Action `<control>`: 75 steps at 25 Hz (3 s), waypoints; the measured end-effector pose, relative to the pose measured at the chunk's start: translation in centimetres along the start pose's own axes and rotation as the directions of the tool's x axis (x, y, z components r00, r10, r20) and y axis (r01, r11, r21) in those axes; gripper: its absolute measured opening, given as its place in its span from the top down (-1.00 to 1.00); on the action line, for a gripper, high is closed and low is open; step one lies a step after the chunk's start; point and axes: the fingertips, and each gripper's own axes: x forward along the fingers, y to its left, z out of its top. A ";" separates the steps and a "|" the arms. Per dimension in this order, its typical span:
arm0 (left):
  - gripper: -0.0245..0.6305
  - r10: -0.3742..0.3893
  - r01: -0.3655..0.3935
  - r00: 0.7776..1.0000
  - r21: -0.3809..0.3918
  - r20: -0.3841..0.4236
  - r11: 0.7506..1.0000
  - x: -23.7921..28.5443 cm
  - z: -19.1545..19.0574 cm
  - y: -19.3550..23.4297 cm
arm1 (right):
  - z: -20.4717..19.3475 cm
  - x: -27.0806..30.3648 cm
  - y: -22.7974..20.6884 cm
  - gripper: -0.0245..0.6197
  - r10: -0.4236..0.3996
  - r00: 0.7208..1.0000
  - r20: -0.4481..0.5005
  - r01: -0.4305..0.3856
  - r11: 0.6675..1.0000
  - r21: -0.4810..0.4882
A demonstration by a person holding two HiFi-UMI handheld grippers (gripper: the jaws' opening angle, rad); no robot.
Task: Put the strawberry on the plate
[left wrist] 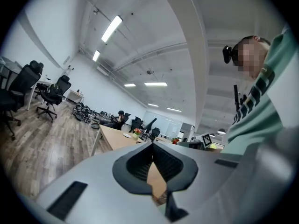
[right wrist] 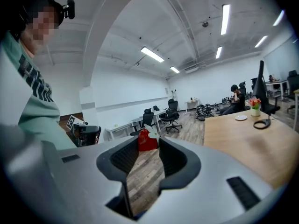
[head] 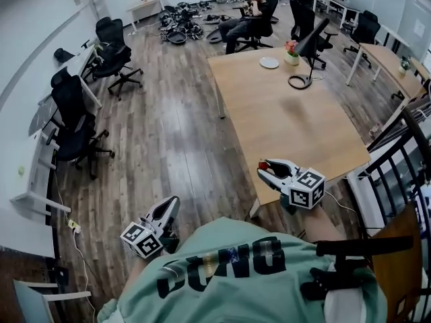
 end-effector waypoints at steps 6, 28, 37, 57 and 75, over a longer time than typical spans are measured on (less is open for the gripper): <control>0.91 0.009 -0.011 0.999 0.041 0.037 0.999 -2.6 9.5 11.3 | 7.7 13.2 1.6 0.48 0.028 1.000 -0.012 -0.030 0.994 -0.109; 0.91 0.216 -0.217 0.974 0.014 0.069 0.976 10.5 18.8 30.3 | 15.9 36.5 -16.2 0.48 0.245 0.969 0.017 -0.243 0.966 -0.093; 0.91 0.228 -0.231 0.972 0.058 0.056 0.971 23.1 22.7 35.9 | 19.9 42.2 -26.0 0.48 0.320 0.947 0.024 -0.315 0.940 -0.132; 0.91 -0.099 0.094 0.995 0.203 0.011 0.975 28.9 39.7 63.6 | 31.5 69.7 -25.7 0.48 0.074 0.990 0.118 -0.042 0.967 -0.250; 0.91 -0.074 0.075 0.997 0.181 -0.015 0.981 51.0 45.3 74.0 | 37.3 81.0 -49.8 0.48 0.160 0.982 0.101 -0.133 0.964 -0.232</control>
